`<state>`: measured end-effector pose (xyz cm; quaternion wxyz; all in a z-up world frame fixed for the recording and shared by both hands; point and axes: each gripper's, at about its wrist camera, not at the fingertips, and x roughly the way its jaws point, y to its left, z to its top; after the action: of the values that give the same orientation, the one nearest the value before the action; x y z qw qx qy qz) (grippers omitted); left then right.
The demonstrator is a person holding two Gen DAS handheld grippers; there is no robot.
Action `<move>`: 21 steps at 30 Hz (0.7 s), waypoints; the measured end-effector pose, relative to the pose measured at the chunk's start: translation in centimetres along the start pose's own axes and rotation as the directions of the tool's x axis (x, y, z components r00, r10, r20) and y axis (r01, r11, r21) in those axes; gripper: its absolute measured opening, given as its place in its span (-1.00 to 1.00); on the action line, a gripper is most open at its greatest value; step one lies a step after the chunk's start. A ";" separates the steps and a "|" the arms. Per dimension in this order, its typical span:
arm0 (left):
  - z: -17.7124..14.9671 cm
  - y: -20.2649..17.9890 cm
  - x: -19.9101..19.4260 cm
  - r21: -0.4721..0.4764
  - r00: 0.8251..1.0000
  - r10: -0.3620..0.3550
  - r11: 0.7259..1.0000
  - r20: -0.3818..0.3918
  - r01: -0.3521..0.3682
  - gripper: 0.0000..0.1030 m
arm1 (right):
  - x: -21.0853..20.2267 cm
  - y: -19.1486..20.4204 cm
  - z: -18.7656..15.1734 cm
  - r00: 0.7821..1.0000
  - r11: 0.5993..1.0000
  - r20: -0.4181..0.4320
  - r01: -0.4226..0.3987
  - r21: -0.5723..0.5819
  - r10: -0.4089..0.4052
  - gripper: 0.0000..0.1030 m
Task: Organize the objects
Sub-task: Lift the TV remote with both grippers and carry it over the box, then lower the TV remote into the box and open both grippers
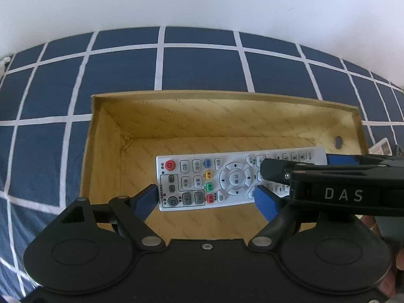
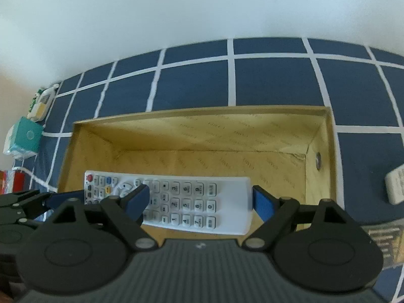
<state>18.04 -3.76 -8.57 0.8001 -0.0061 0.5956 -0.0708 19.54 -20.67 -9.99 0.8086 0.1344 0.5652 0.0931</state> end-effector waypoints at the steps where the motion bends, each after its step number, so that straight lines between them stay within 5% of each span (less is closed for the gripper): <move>1: 0.3 0.1 0.4 0.001 1.000 -0.001 1.000 -0.003 0.001 0.57 | 0.5 -0.1 0.3 1.000 1.000 -0.006 0.004 0.002 -0.004 0.68; 21: 3.2 1.0 6.1 0.009 0.997 -0.033 0.999 -0.064 0.033 0.57 | 6.5 -1.8 2.8 0.997 0.998 -0.069 0.043 0.044 -0.040 0.68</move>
<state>22.91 -3.79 -13.51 0.7795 -0.0096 0.6202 -0.0872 24.45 -20.77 -15.43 0.7873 0.1377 0.5971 0.0682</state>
